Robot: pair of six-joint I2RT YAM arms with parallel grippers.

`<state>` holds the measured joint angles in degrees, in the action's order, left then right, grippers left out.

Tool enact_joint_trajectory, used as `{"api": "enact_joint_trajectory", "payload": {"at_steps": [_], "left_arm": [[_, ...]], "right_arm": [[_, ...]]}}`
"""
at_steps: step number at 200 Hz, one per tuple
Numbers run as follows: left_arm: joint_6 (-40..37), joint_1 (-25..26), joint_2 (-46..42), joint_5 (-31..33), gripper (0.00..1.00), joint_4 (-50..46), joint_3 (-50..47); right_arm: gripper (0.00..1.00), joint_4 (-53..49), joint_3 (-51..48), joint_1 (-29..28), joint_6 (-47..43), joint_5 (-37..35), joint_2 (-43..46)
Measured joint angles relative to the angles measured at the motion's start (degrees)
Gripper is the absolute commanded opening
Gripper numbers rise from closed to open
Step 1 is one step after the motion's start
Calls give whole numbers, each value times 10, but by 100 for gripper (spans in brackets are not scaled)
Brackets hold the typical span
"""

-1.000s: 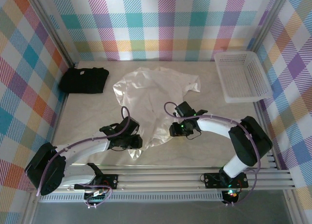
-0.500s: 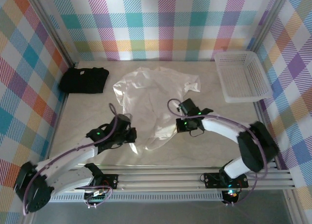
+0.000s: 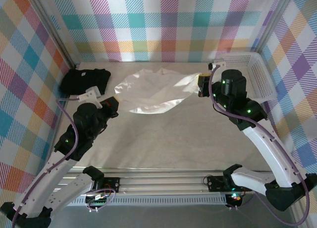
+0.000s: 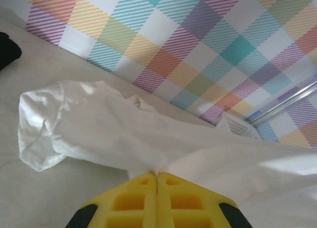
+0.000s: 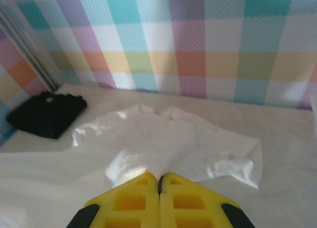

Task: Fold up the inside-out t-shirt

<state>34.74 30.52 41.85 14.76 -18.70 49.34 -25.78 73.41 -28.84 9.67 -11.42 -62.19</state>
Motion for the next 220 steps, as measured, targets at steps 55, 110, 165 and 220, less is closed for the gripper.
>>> {"api": "enact_joint_trajectory", "payload": {"at_steps": [55,110,165,220], "left_arm": [[25,-1,-27,-53,0,-99,-217],[50,9,-49,-155,38,-127,-313],[44,12,-44,-147,59,-125,-290],[32,31,69,-149,37,-82,-277]], "right_arm": [[0,-95,-179,0,32,-28,-69],[0,-118,-241,0,63,20,-158],[0,-110,-241,0,73,55,-158],[0,-105,-241,0,77,55,-158]]}}
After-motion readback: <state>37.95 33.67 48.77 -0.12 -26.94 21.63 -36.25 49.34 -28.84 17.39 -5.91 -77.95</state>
